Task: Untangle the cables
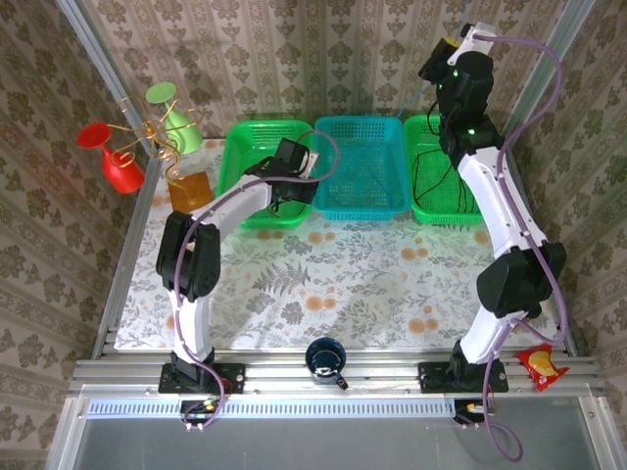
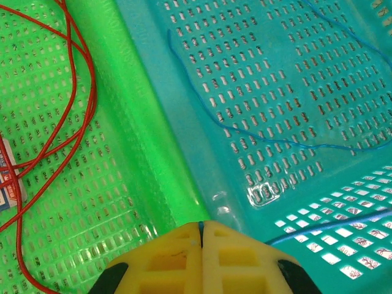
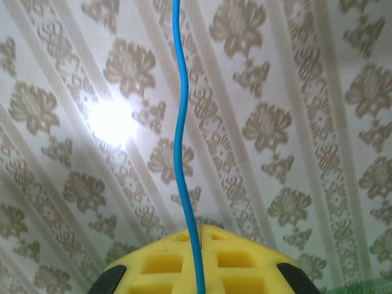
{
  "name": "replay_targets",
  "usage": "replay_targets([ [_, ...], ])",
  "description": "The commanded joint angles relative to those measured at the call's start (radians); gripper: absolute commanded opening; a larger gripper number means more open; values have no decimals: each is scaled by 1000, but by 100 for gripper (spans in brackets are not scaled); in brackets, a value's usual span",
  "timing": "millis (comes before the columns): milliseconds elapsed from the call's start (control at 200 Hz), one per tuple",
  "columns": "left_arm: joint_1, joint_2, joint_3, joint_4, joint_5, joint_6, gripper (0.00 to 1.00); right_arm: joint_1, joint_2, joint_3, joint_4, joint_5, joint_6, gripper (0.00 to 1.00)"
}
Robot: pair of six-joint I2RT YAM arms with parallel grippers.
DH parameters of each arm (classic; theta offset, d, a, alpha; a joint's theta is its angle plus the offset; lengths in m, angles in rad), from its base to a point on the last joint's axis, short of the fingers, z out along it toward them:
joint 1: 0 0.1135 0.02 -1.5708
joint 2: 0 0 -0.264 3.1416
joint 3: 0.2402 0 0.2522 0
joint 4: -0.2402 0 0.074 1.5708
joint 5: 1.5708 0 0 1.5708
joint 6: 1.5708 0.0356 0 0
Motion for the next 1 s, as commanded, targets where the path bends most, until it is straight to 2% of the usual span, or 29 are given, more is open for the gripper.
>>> replay_targets([
  [0, 7, -53, -7, -11, 26, -9, 0, -9, -52, -6, 35, 16, -3, 0],
  [70, -1, -59, 8, 4, 42, -5, 0, -3, -35, 8, -11, -70, 46, 0],
  [150, -17, -63, 44, 22, 48, -1, 1, 29, -6, 10, -42, -95, 40, 0],
  [175, -20, -63, 56, 26, 48, -3, 10, 42, 3, 8, -46, -87, 24, 0],
  [250, -24, -58, 89, 24, 43, -14, 51, 57, 21, 2, -43, -79, 26, 0],
  [285, -24, -59, 101, 17, 32, -20, 62, 56, 31, 5, -42, -87, 42, 0],
  [475, -26, -109, 85, 9, -35, 5, 92, 59, 101, 79, -99, -140, 58, 0],
  [870, -26, -209, 9, 20, -56, 16, 93, 70, 189, 131, -181, -203, 73, 0],
  [995, -26, -226, -6, 16, -52, 12, 92, 90, 250, 110, -209, -170, 64, 0],
])
